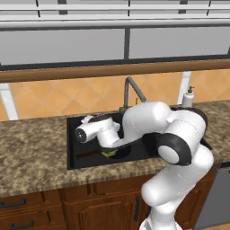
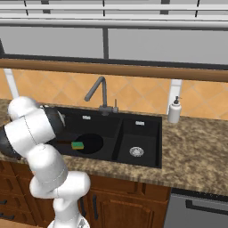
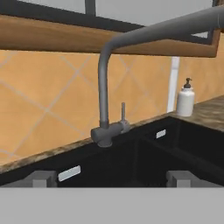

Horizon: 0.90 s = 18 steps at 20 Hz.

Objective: Pick the pan and sponge and place them into the sink. Then turn on the water.

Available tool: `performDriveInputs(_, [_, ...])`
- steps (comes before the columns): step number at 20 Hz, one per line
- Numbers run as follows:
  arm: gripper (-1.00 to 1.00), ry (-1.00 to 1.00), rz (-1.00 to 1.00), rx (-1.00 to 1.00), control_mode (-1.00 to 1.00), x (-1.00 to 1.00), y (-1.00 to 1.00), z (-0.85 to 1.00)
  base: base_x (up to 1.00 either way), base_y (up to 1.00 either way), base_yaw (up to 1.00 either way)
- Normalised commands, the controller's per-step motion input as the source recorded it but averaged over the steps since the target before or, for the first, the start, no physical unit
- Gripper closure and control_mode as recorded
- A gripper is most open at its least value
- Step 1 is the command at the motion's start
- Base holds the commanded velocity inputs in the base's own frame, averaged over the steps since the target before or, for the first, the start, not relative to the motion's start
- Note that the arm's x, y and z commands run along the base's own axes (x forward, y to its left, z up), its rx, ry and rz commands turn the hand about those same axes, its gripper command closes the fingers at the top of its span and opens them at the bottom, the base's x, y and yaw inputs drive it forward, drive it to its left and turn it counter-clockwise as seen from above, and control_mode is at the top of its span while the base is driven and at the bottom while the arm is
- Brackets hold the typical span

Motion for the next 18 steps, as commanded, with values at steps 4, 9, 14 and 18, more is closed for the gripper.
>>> performDriveInputs(4, [-1.00,-0.25,0.04,0.15,-1.00,-1.00,0.00,0.41,0.00,0.00,0.00])
performDriveInputs(9, [-1.00,-0.26,0.06,0.19,-1.00,-1.00,-0.01,0.34,0.00,0.00,0.00])
performDriveInputs(14, [-1.00,-0.24,0.07,0.24,-1.00,-1.00,-0.18,0.24,0.00,0.00,0.00])
performDriveInputs(18, [-1.00,-0.10,0.04,0.34,-1.00,-0.95,-0.40,0.30,0.00,0.00,0.00])
